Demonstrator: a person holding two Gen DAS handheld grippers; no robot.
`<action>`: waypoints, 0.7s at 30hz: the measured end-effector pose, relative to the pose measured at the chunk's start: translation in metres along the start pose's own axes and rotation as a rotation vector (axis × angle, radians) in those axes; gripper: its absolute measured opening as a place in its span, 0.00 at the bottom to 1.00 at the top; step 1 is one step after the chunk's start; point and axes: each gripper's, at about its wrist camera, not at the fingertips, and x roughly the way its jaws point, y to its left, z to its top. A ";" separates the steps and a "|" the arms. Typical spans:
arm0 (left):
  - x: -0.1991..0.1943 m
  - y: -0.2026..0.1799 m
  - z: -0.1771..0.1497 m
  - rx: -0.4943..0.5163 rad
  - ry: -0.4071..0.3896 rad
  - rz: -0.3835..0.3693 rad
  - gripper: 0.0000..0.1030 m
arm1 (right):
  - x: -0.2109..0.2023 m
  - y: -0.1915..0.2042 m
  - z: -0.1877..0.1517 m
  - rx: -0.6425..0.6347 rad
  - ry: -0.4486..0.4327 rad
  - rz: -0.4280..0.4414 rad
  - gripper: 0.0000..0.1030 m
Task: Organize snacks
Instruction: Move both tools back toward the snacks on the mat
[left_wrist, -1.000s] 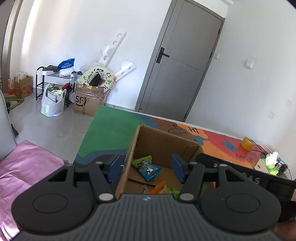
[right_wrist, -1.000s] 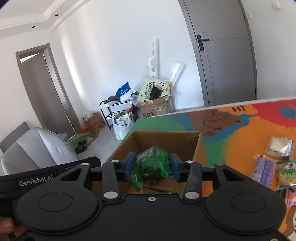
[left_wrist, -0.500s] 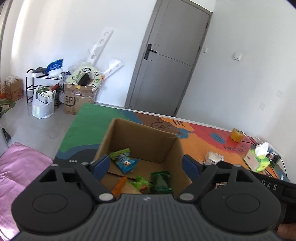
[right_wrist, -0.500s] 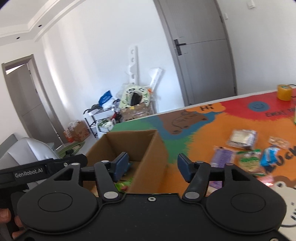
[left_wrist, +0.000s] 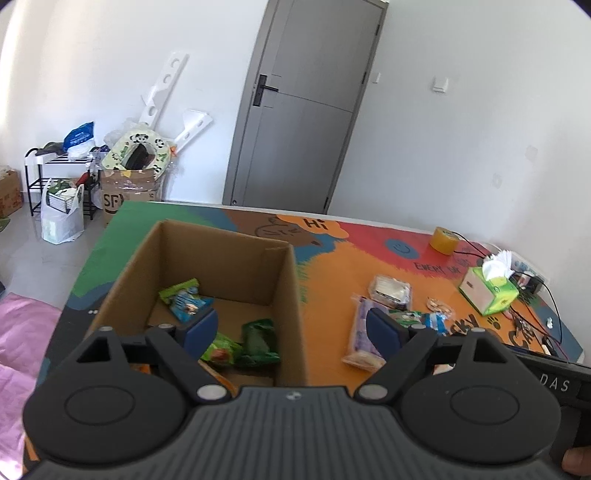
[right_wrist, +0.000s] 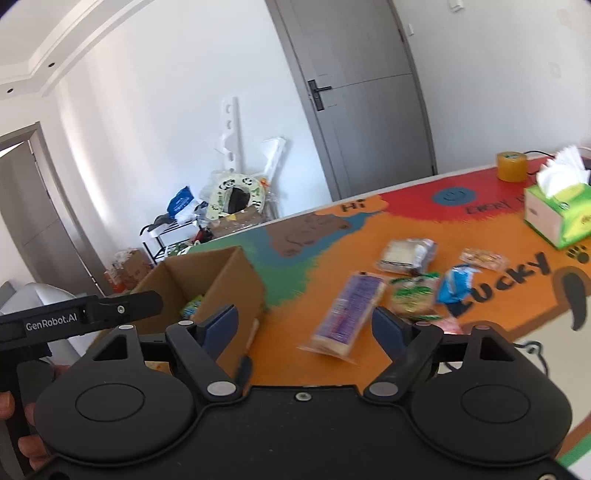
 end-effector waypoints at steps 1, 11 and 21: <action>0.000 -0.003 -0.001 0.003 0.003 -0.005 0.84 | -0.002 -0.004 -0.001 0.003 -0.003 -0.004 0.80; 0.007 -0.037 -0.008 0.045 0.019 -0.056 0.85 | -0.022 -0.038 -0.011 0.019 -0.005 -0.048 0.94; 0.023 -0.067 -0.016 0.085 0.033 -0.097 0.84 | -0.026 -0.068 -0.021 0.045 0.009 -0.093 0.90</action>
